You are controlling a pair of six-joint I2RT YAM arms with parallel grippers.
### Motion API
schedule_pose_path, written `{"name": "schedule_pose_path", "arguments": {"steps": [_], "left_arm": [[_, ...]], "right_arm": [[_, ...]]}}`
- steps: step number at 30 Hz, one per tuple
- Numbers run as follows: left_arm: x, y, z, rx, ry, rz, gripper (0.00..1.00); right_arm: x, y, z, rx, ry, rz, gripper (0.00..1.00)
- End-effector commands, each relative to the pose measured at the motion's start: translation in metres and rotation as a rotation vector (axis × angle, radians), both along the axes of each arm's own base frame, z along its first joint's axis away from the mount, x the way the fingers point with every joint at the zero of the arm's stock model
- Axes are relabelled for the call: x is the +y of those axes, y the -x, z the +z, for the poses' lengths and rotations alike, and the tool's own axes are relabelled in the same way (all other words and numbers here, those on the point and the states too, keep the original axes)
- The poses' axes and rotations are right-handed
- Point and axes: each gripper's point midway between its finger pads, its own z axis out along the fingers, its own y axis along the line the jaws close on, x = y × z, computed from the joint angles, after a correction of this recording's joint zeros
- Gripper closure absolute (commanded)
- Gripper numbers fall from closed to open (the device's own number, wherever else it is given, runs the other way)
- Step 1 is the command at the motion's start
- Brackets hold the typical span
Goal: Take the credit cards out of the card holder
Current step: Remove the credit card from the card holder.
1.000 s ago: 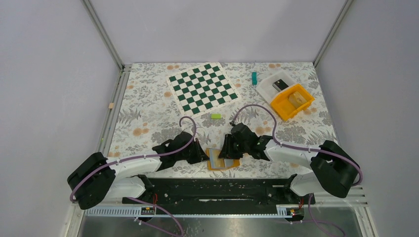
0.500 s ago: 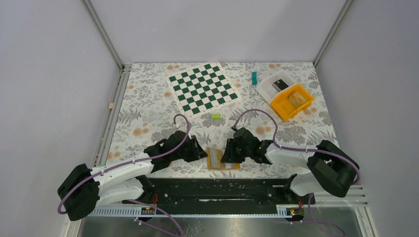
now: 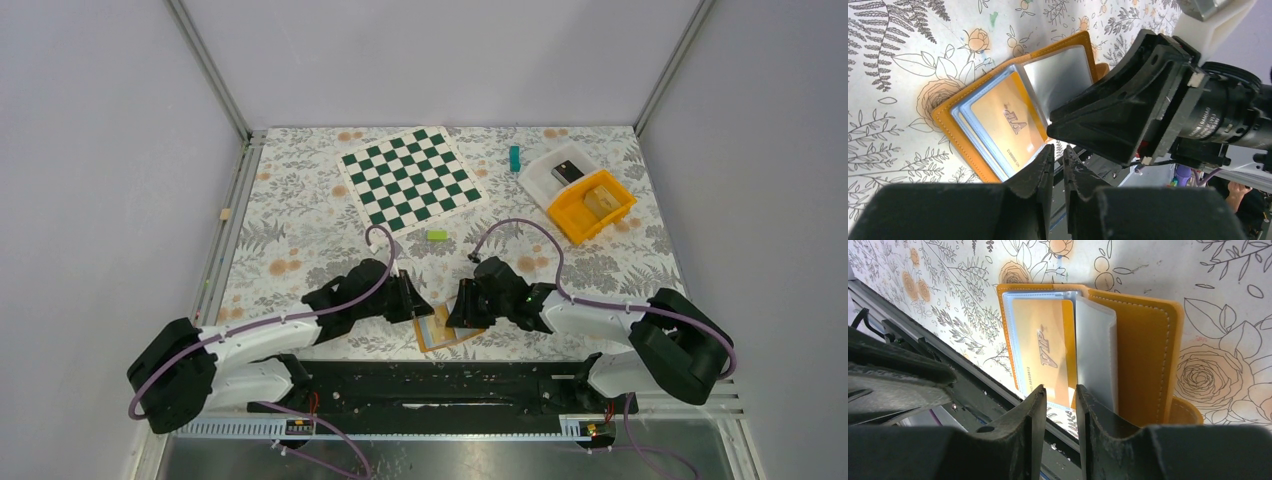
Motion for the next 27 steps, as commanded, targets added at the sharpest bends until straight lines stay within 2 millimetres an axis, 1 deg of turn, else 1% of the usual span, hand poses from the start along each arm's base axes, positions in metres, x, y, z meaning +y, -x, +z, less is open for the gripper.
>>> {"name": "schedule_pose_path", "arguments": {"steps": [1, 6, 14, 18, 21, 27], "left_arm": [[-0.013, -0.01, 0.001, -0.029, 0.016, -0.008, 0.88], [-0.012, -0.007, -0.026, 0.023, -0.024, -0.009, 0.89], [0.001, -0.001, -0.055, 0.068, -0.089, 0.014, 0.92], [0.004, 0.002, -0.066, 0.089, -0.102, 0.019, 0.92], [0.006, 0.005, -0.073, 0.105, -0.11, 0.015, 0.92], [0.009, 0.007, -0.08, 0.117, -0.137, 0.016, 0.92]], "right_arm": [[0.005, -0.013, 0.018, -0.05, -0.013, -0.008, 0.65], [0.007, -0.016, 0.021, -0.054, -0.011, -0.01, 0.64], [0.005, -0.017, 0.011, -0.037, 0.001, -0.009, 0.64], [0.008, -0.015, 0.004, -0.012, -0.016, 0.003, 0.63], [0.006, -0.013, -0.007, 0.019, 0.003, 0.006, 0.64], [0.003, -0.013, -0.018, 0.04, 0.014, 0.008, 0.64]]}}
